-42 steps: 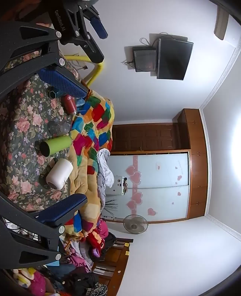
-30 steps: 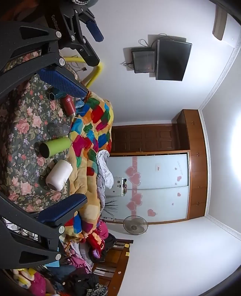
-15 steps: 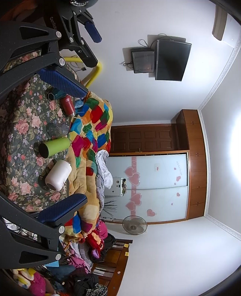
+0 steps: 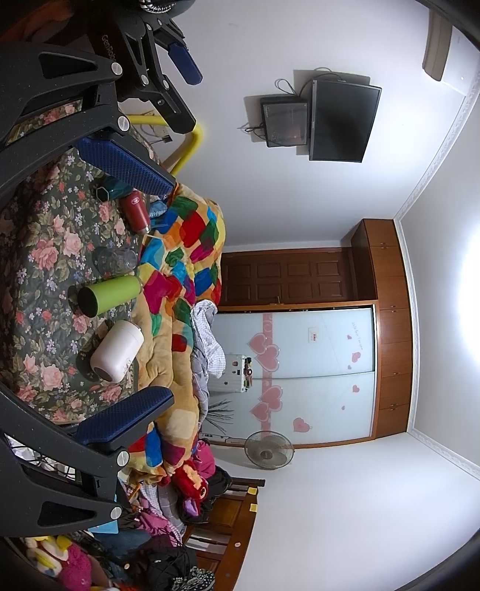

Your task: Flip cup upright

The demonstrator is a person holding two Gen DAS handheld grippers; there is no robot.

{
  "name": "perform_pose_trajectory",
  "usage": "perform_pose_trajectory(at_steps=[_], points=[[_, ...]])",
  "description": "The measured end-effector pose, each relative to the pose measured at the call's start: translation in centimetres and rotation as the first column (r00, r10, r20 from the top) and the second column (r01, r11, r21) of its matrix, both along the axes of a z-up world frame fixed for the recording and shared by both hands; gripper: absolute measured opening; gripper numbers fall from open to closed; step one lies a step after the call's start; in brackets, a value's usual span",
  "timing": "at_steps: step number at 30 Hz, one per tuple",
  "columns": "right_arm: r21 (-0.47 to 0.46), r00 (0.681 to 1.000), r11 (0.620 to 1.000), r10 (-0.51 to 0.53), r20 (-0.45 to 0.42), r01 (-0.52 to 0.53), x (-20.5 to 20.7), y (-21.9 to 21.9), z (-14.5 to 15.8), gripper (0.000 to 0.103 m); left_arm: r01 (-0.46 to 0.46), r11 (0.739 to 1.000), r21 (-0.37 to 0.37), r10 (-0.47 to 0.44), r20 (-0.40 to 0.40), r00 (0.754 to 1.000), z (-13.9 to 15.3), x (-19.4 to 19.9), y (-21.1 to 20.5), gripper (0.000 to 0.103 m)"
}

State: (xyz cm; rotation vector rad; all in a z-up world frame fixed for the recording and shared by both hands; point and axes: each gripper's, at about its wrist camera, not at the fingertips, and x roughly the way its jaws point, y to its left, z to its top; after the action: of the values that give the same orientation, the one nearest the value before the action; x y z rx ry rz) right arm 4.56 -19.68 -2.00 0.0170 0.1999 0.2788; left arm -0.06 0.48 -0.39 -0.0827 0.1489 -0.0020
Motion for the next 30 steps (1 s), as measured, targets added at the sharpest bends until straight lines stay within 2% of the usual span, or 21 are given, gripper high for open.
perform_pose_trajectory(at_steps=[30], points=[[-0.001,1.000,1.000,0.002,-0.022,-0.002,0.12,0.15,-0.73,0.103,0.011,1.000,0.002,-0.011,-0.010,1.000,0.04,0.27,-0.14,0.103]])
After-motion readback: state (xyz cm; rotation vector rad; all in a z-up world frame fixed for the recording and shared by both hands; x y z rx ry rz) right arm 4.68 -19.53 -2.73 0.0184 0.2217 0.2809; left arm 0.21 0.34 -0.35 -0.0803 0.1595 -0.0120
